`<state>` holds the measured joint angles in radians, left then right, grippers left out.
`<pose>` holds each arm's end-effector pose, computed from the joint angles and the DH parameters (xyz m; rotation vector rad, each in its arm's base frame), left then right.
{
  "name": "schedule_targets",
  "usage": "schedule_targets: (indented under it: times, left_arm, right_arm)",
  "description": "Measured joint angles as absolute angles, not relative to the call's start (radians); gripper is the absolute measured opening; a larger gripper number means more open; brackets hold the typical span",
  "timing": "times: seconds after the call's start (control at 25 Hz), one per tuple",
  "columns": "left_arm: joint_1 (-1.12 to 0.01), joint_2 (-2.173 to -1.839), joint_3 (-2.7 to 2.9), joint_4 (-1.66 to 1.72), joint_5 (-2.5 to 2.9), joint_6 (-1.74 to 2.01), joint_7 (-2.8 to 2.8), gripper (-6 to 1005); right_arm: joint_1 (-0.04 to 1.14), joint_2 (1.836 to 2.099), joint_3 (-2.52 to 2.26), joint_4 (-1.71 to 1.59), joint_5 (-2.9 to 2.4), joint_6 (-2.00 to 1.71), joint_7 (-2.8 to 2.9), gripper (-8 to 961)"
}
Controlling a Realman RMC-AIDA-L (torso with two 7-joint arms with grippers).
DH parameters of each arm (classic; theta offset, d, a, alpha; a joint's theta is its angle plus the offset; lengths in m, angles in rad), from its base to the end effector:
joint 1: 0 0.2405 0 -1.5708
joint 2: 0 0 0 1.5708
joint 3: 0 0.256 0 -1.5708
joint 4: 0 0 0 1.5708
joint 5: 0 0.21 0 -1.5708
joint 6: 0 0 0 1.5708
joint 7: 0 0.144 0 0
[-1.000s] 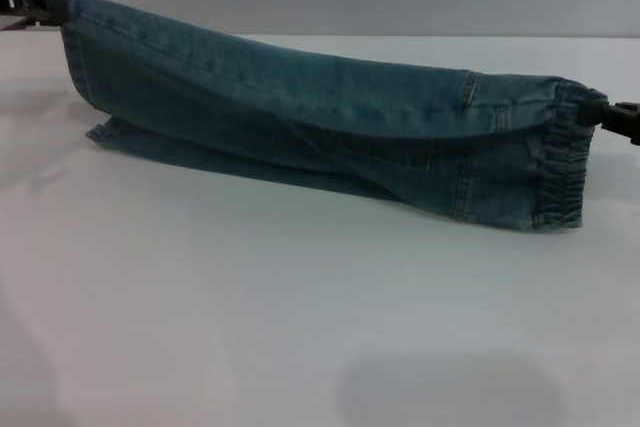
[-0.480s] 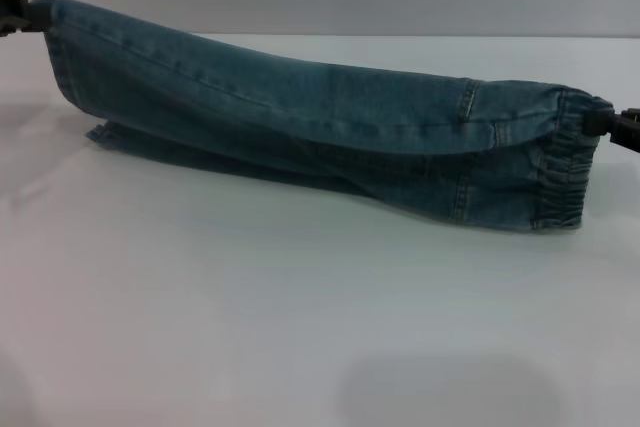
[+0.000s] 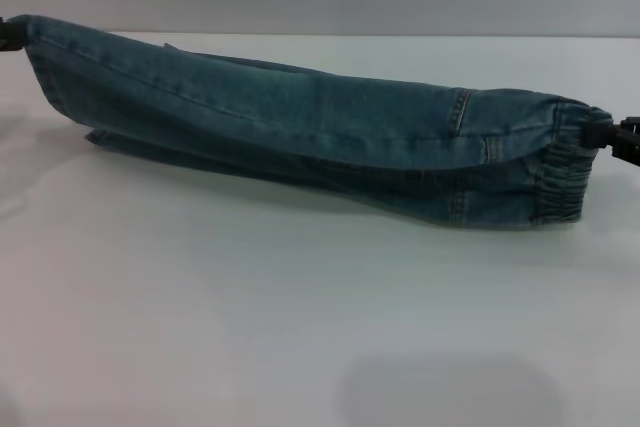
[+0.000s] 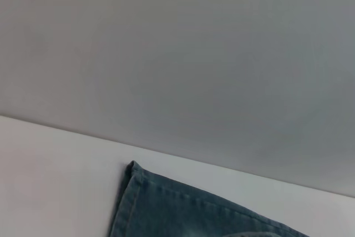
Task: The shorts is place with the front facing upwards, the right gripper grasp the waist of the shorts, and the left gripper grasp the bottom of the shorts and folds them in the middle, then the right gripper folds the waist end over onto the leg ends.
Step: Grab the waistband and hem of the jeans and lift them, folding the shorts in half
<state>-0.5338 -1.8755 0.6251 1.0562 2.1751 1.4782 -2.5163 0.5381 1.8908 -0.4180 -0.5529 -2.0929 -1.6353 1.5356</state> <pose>-0.2786 0.3807 0.1629 -2.0347 -1.5146 -0.5464 0.3083 0.3376 0.0849 -2.5129 0.9088 0.7402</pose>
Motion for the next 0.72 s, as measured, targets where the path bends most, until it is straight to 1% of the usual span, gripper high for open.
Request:
schedule_targets:
  times: [0.2, 0.6, 0.72]
  left_arm:
    - [-0.518, -1.878, 0.591, 1.056, 2.174, 1.497, -2.498, 119]
    - [-0.516, -1.879, 0.573, 1.042, 2.174, 1.510, -2.500, 121]
    - [-0.535, -1.872, 0.578, 1.014, 2.181, 1.510, -2.515, 121]
  right_arm:
    - [0.529, 1.886, -0.417, -0.556, -2.087, -1.676, 1.515, 1]
    - [0.520, 1.861, -0.431, -0.546, -2.101, -1.754, 1.527, 1]
    - [0.524, 1.859, -0.431, -0.547, -2.114, -1.790, 1.556, 1]
